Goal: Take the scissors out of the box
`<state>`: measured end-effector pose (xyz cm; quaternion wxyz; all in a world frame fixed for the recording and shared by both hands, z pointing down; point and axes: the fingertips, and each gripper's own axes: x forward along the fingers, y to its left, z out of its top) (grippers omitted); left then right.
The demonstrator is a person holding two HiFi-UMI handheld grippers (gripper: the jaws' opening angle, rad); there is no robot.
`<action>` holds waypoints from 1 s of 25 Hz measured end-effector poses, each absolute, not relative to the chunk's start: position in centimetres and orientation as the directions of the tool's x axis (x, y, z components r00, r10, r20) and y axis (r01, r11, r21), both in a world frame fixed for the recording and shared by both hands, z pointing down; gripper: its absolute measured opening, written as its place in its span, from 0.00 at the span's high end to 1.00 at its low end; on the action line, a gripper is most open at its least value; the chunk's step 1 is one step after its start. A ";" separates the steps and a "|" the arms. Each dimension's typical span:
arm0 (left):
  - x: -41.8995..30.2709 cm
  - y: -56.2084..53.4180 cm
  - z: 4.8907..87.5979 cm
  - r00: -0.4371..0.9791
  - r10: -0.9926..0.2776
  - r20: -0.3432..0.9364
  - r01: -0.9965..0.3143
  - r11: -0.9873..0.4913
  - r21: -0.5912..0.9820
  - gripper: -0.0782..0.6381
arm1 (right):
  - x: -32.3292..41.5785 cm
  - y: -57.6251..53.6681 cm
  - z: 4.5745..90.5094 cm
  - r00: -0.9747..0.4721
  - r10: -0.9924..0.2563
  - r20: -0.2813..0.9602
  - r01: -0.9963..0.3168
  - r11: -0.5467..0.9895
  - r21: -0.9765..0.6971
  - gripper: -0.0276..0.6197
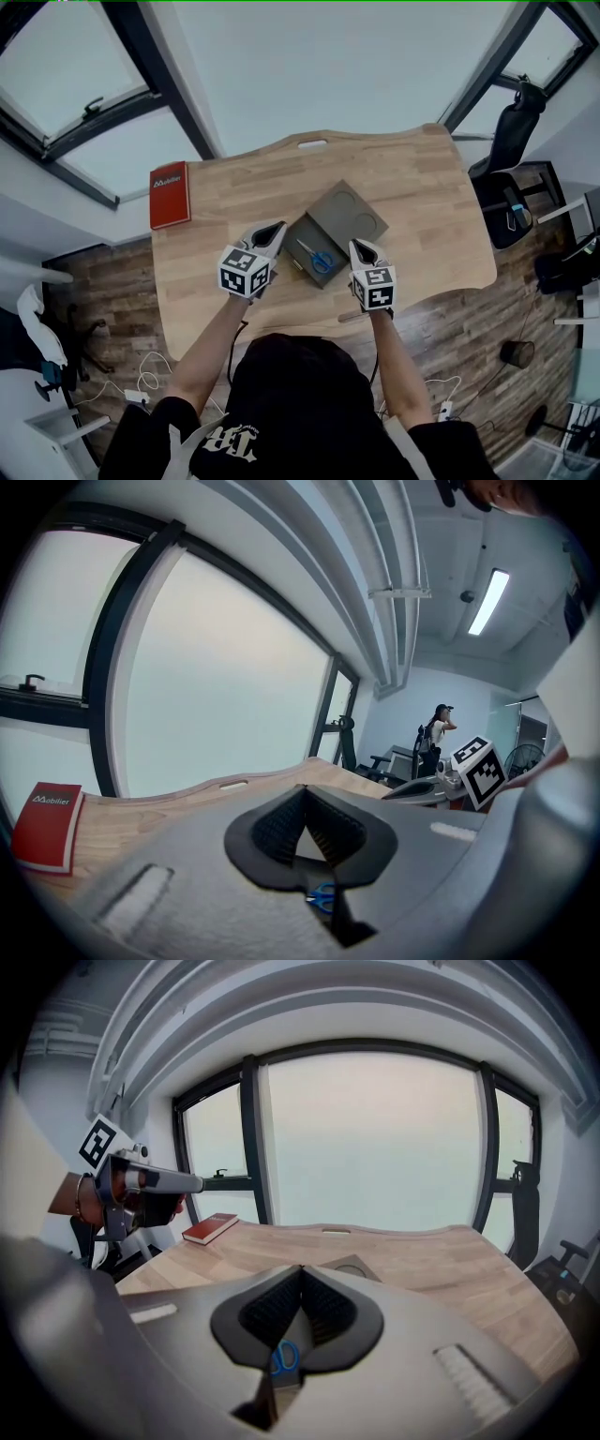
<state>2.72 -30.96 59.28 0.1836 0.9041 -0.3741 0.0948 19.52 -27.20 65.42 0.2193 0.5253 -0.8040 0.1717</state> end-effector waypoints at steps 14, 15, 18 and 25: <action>2.0 -31.2 63.4 0.705 -0.613 0.358 -0.708 -0.642 0.294 0.89 | 15.2 -26.5 73.8 -0.417 -0.588 0.693 -0.847 0.528 -0.061 0.86; 1.9 -31.2 63.7 0.704 -0.611 0.362 -0.708 -0.641 0.296 0.89 | 14.9 -26.4 74.4 -0.418 -0.570 0.707 -0.840 0.540 -0.061 0.85; 1.6 -31.2 64.3 0.703 -0.607 0.371 -0.709 -0.638 0.300 0.89 | 14.1 -25.8 76.3 -0.422 -0.515 0.746 -0.818 0.572 -0.069 0.83; 0.7 -31.8 65.4 0.693 -0.610 0.385 -0.720 -0.618 0.316 0.89 | 13.0 -24.8 81.2 -0.430 -0.382 0.818 -0.753 0.652 -0.091 0.81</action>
